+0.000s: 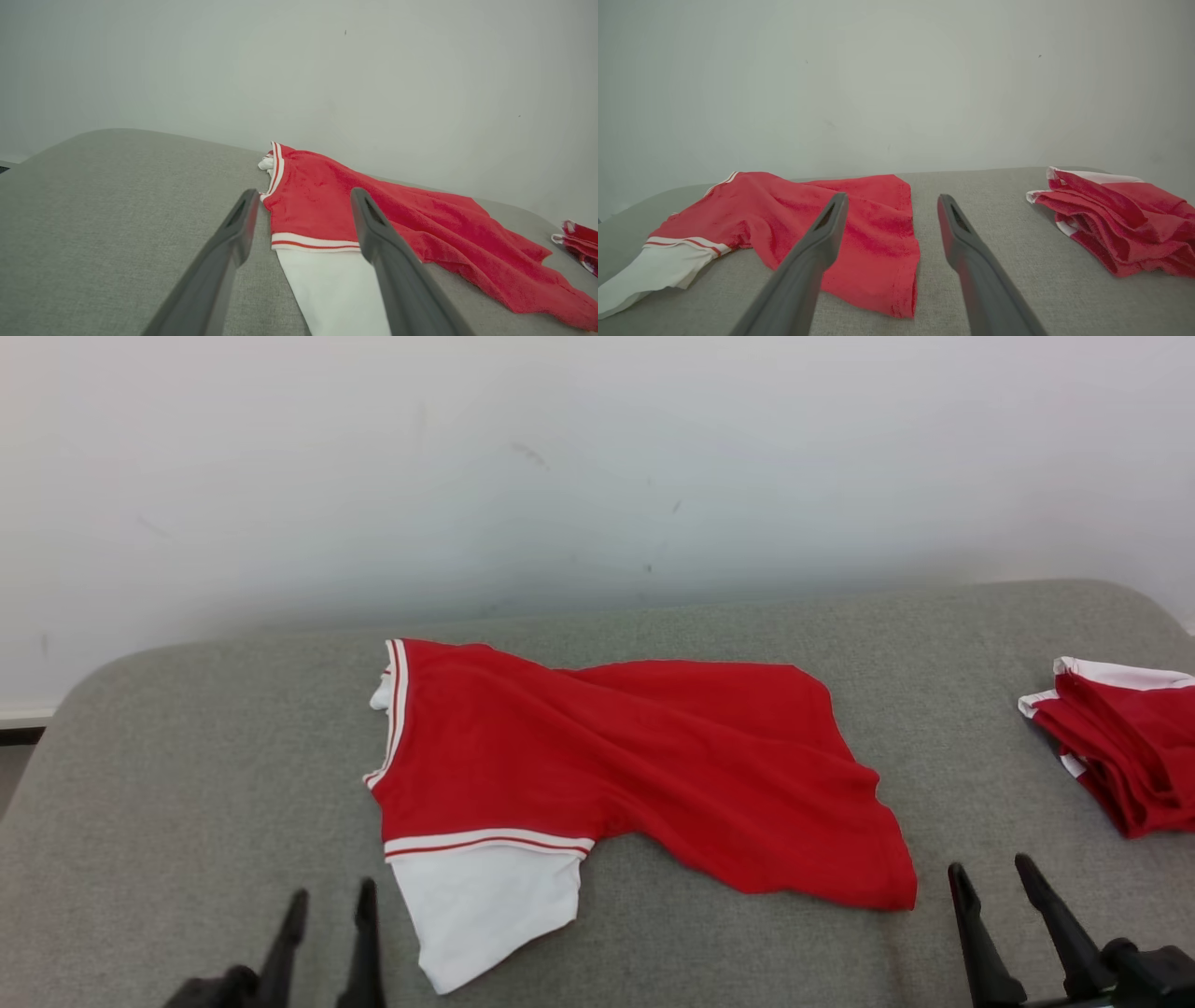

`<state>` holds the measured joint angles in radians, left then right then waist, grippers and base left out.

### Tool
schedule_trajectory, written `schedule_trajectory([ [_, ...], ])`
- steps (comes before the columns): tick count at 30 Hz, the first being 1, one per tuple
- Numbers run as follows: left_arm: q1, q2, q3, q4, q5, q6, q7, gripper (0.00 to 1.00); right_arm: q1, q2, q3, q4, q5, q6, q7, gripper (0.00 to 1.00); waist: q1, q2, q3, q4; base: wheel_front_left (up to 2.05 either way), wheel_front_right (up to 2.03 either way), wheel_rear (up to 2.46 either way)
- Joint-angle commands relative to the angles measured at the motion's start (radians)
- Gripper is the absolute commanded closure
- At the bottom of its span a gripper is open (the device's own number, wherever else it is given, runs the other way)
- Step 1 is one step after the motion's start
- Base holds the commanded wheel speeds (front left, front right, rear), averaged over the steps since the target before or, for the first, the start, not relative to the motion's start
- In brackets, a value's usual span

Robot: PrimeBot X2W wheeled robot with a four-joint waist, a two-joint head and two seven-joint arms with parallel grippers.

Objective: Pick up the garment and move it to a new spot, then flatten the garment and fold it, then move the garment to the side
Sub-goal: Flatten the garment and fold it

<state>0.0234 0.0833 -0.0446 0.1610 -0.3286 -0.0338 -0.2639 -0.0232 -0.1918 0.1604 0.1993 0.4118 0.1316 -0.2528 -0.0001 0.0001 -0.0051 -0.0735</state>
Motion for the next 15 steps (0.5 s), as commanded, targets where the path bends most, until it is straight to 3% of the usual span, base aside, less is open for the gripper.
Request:
schedule_trajectory([
  [1,0.005,-0.001,-0.007,0.022,-0.002,-0.007,0.0,0.0,0.012,-0.012,0.002,0.015,-0.009,-0.002,0.01,0.0,0.0001,-0.0001,0.003,0.001,0.0,0.0,0.0],
  [10,-0.07,0.001,-0.069,0.147,-0.014,-0.027,0.126,0.0,-0.078,-0.044,0.074,0.173,0.056,-0.002,0.182,0.0,0.0001,-0.0001,0.071,0.006,0.0,0.0,0.0],
  [15,-0.108,-0.002,-0.092,0.174,-0.023,-0.021,0.213,0.0,-0.17,-0.056,0.147,0.264,0.1,-0.002,0.21,0.0,0.0001,-0.0001,0.103,0.007,0.0,0.0,0.0],
])
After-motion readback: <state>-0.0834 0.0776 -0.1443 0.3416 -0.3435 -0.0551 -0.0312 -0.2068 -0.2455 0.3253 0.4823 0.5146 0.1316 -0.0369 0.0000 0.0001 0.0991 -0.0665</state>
